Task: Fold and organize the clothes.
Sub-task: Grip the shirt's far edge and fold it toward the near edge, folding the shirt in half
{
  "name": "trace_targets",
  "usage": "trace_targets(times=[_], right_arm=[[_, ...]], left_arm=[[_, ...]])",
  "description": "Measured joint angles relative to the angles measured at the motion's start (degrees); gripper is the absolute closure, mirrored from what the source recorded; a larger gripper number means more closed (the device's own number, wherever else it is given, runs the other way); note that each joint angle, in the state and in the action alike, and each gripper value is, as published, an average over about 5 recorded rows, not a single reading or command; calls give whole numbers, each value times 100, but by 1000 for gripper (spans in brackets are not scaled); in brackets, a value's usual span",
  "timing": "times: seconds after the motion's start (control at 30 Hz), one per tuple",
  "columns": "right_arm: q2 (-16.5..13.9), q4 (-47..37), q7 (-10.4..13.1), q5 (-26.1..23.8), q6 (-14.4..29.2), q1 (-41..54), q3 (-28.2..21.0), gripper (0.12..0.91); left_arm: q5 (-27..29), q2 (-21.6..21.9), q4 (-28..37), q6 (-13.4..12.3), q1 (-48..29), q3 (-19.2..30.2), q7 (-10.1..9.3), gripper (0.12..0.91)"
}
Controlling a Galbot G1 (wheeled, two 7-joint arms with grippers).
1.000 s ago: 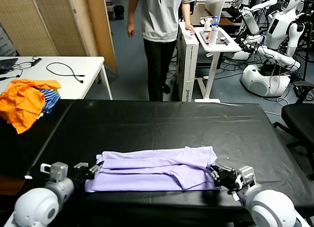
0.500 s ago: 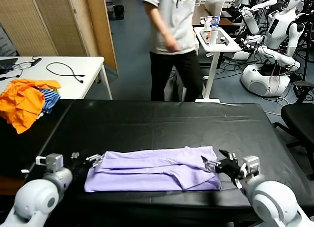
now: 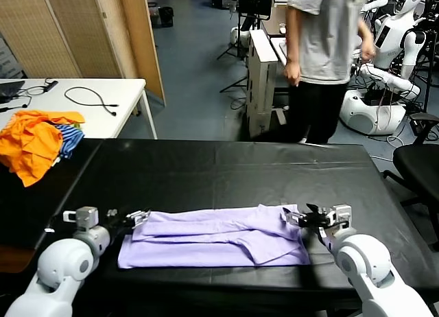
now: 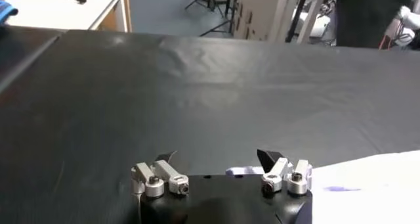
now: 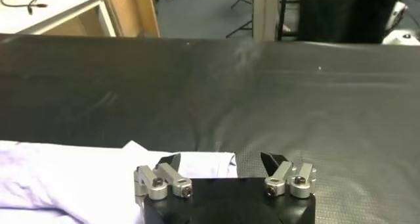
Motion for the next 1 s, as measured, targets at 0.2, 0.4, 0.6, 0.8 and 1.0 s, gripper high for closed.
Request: trace_targets(times=[0.2, 0.4, 0.6, 0.8, 1.0], right_arm=[[35, -83, -3, -7, 0, 31, -34, 126], [65, -141, -19, -40, 5, 53, -81, 232], [103, -186, -50, -66, 21, 102, -124, 445], [176, -128, -24, -178, 77, 68, -90, 793], [325, -33, 90, -357, 100, -28, 65, 884]], left_arm=[[-63, -45, -74, 0, 93, 42, 84, 310], [-84, -89, -114, 0, 80, 122, 88, 423], [-40, -121, -96, 0, 124, 142, 91, 755], [-16, -114, -97, 0, 143, 137, 91, 880], [106, -136, -35, 0, 66, 152, 89, 882]])
